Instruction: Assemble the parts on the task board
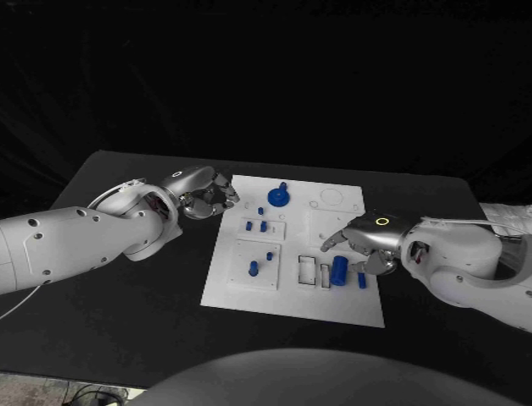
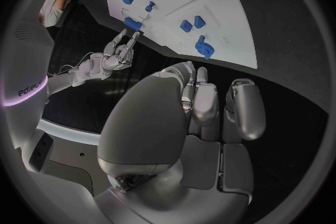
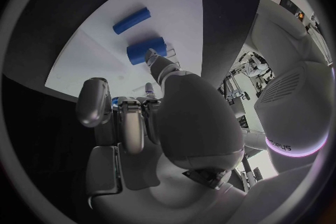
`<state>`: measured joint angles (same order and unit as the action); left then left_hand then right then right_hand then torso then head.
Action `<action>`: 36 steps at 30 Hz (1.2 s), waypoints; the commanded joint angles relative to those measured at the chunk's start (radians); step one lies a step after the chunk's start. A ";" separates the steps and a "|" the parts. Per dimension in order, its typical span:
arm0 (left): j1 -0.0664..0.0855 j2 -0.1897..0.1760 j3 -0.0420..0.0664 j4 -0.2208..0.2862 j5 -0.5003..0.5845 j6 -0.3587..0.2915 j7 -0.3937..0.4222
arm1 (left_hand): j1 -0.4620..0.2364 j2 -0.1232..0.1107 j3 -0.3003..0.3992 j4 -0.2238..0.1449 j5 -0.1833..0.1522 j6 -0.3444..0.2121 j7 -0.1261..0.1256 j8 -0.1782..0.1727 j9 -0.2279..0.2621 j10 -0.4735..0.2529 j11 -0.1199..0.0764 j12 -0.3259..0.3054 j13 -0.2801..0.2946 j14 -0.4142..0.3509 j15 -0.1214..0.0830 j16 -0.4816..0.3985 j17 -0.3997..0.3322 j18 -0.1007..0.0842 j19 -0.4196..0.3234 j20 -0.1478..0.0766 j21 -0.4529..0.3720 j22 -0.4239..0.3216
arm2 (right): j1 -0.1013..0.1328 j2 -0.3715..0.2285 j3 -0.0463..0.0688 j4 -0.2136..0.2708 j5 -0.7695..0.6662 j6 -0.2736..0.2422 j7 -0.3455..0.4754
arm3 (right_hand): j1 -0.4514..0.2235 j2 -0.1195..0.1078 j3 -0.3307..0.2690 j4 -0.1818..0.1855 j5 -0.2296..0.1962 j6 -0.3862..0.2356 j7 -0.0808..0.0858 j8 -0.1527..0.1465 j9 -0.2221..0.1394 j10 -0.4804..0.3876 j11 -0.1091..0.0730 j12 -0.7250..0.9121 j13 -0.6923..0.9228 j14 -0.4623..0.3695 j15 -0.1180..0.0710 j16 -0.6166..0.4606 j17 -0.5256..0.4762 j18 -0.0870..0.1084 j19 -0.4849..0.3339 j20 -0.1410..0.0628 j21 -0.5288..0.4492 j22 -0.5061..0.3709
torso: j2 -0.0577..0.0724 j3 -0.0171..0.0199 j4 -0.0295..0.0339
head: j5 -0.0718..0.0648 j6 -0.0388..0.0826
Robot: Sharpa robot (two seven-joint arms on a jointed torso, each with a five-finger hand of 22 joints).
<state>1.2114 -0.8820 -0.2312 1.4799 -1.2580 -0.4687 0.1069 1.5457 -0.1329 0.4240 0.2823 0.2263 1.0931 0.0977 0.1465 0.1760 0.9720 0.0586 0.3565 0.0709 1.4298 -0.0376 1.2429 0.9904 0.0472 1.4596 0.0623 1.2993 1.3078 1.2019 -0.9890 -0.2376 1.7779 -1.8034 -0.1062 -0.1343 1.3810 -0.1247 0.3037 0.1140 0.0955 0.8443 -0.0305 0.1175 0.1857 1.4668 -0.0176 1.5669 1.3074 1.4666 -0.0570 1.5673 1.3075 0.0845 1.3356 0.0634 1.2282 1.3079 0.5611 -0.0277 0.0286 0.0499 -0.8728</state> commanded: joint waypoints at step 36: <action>-0.002 0.017 0.001 -0.005 0.002 -0.017 0.022 | 0.008 0.011 0.005 0.003 0.008 0.006 0.003 0.005 0.003 0.010 0.000 0.005 0.000 -0.006 0.000 -0.002 0.003 0.010 -0.003 0.008 -0.013 0.187 | 0.129 0.270 0.002 -0.328 0.766 0.522 -0.542 | -0.602 0.180 -0.264 0.136 0.066 0.375 0.068 0.047 0.109 0.104 -0.012 0.004 0.263 0.104 -0.024 0.003 0.263 -0.025 0.112 -0.031 0.083 0.184 | 0.000 -0.0009 0.0006 | -0.020 0.000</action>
<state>1.2100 -0.8655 -0.2312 1.4722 -1.2579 -0.4730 0.1148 1.5498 -0.1289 0.4240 0.2823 0.2306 1.0932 0.0977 0.1465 0.1776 0.9756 0.0551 0.3565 0.0709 1.4298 -0.0376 1.2429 0.9917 0.0472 1.4560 0.0659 1.2923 1.3075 1.3323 -0.7222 -0.2359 1.4536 -1.0749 0.3814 -0.6504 0.7710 0.0547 0.0390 0.2548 0.1538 1.2135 0.0358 0.1678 0.2958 1.4649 -0.0340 1.5669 1.3073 1.4649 -0.0809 1.5674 1.3074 0.0749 1.4508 0.0303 1.3151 1.3075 0.5613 -0.0287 0.0297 0.0315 -0.8728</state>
